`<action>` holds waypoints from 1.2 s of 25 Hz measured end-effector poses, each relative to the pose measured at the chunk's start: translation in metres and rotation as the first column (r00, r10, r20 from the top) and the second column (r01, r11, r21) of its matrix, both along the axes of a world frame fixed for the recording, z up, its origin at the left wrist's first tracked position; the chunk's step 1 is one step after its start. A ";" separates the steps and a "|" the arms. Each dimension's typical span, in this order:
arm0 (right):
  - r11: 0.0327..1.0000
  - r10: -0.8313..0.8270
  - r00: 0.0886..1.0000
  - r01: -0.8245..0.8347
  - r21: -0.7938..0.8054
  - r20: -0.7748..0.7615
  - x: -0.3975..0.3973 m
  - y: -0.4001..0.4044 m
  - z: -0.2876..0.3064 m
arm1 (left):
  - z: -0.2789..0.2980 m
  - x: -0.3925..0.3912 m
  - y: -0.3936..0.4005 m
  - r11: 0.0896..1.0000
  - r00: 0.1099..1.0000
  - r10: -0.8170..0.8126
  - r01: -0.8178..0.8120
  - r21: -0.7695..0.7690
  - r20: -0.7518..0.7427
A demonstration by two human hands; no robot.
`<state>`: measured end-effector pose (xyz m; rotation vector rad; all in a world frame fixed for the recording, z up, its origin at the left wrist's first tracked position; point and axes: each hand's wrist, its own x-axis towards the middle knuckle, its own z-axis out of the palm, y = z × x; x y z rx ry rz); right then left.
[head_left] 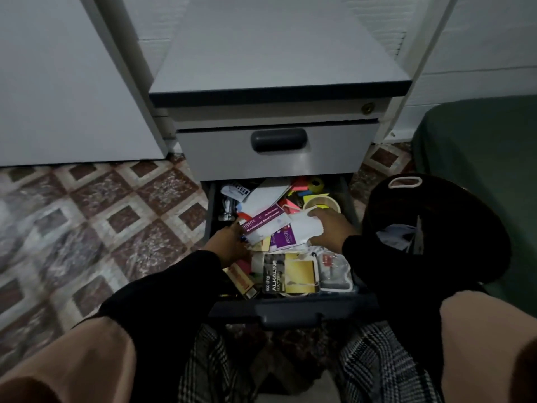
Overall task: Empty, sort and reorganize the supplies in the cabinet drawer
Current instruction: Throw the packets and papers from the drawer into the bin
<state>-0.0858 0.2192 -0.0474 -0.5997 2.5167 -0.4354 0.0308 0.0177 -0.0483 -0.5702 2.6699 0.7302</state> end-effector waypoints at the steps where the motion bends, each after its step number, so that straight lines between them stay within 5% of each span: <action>1: 0.996 0.094 0.995 -0.093 0.015 -0.040 0.002 -0.006 -0.004 | -0.003 -0.001 -0.001 1.000 1.000 -0.014 0.014 0.004 0.001; 7: 0.893 0.391 0.920 -0.384 0.235 0.018 0.009 -0.030 -0.027 | -0.028 -0.008 -0.014 0.993 0.997 -0.038 0.030 0.111 0.073; 14: 0.837 0.467 0.867 -0.370 0.403 -0.175 0.016 -0.048 -0.046 | -0.039 -0.011 -0.015 0.990 0.986 -0.030 0.007 0.139 0.165; 21: 0.849 0.410 0.902 -0.324 0.417 -0.134 0.016 -0.052 -0.043 | -0.045 -0.010 -0.018 0.982 0.948 -0.066 0.007 0.190 0.311; 30: 0.898 0.397 0.860 -0.290 0.331 -0.321 0.009 -0.035 -0.017 | -0.040 -0.013 -0.019 0.919 0.788 -0.360 0.391 0.046 0.499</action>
